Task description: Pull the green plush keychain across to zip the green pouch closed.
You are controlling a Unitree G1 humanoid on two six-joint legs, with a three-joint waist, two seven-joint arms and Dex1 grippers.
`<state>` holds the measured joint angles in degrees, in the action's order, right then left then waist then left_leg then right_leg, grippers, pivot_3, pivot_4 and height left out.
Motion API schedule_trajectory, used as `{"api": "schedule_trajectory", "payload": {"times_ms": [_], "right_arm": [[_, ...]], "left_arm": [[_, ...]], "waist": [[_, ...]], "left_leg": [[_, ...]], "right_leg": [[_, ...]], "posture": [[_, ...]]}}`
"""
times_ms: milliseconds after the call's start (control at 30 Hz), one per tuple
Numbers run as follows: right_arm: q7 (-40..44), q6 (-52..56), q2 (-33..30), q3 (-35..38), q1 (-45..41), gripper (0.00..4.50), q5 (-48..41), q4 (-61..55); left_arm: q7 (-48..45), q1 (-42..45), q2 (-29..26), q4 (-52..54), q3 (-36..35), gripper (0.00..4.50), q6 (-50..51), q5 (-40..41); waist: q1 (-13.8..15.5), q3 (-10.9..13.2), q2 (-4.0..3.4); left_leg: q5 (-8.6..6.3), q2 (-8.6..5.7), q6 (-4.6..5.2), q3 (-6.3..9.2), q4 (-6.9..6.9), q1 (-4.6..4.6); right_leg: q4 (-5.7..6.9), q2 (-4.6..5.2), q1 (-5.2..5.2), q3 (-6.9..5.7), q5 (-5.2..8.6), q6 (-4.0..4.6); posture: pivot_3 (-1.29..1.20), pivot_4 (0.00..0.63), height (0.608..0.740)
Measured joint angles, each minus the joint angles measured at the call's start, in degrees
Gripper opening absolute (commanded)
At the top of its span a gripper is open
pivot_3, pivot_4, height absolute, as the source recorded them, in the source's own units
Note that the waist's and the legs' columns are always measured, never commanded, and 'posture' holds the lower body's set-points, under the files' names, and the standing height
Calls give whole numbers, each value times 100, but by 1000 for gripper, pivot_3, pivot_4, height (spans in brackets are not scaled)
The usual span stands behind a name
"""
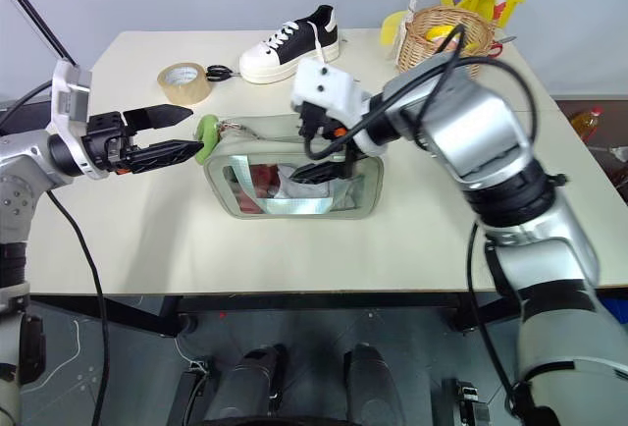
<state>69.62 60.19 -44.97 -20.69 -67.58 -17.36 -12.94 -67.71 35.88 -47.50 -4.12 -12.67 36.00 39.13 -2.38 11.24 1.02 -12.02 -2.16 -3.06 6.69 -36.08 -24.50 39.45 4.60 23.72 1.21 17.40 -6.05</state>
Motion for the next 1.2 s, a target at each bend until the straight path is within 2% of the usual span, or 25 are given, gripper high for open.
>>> {"api": "schedule_trajectory", "payload": {"times_ms": [100, 167, 200, 267, 467, 500, 700, 933, 1033, 1200], "right_arm": [[137, -464, -709, 158, 282, 4437, 103, -123], [125, -961, -921, 170, 660, 4437, 323, 74], [99, -1109, -931, 152, 781, 4204, 398, 193], [32, -1505, -932, 80, 1022, 3574, 621, 487], [-32, -1680, -702, 55, 1099, 426, 773, 653], [-37, -1673, -677, 55, 1099, 28, 773, 652], [-94, -1469, -632, 113, 1153, 28, 760, 545], [-142, -1312, -596, 139, 1153, 28, 754, 526], [-161, -1265, -580, 156, 1154, 0, 748, 515], [-176, -1176, -571, 163, 1154, 0, 716, 415]], "left_arm": [[-2, -5, -11, -1, -1, 4500, -9, -20], [1, -7, -21, -3, -1, 4500, -28, -32], [2, -7, -21, -3, 0, 4500, -37, -37], [-18, -7, -21, -2, 12, 4500, -81, -69], [-59, -15, -20, -153, 53, 4500, -358, -290], [-52, -18, -20, -211, 55, 4500, -425, -362], [-65, -271, -21, -362, 120, 4500, -677, -657], [-232, -174, 10, -959, 528, 4500, -1579, -1379], [-312, 24, 130, -1266, 595, 3676, -1839, -1498], [-555, 125, 289, -1416, 777, 1315, -2097, -1552]], "waist": [[-1, -1, 2], [-17, -1, 2], [-29, -1, 1], [-41, 0, 0], [-23, 1, -1], [-14, 1, -1], [-14, 1, -1], [-12, 1, -1], [-9, 1, -1], [-17, 1, -1]], "left_leg": [[0, -2, 1, 0, 1, 5], [0, -3, 1, -2, 0, 10], [0, -3, 1, -6, 1, 11], [0, -1, 0, -8, 5, 10], [0, 2, 0, -6, 7, 6], [0, 2, 0, -4, 5, 4], [0, 2, 0, -3, 3, 5], [0, 0, 0, -3, 3, 5], [0, -1, 0, -3, 2, 5], [0, 0, 0, -3, 3, 4]], "right_leg": [[-9, 0, -10, -5, 0, 0], [-11, 0, -15, -4, 0, 0], [-10, -1, -12, 1, 0, 0], [-7, -5, -6, 4, 0, 0], [-4, -4, -1, 4, 0, 0], [-5, -3, -2, 4, 0, 0], [-6, 0, -4, 3, 0, 0], [-5, -2, -4, 1, 0, 0], [-5, 0, -5, 1, 0, 0], [-4, -2, -4, 1, 0, 0]], "posture": [[0, 150, 695], [0, 150, 695], [0, 150, 695], [0, 150, 695], [0, 150, 695], [0, 150, 695], [0, 150, 695], [0, 150, 695], [0, 150, 695], [0, 150, 695]]}}
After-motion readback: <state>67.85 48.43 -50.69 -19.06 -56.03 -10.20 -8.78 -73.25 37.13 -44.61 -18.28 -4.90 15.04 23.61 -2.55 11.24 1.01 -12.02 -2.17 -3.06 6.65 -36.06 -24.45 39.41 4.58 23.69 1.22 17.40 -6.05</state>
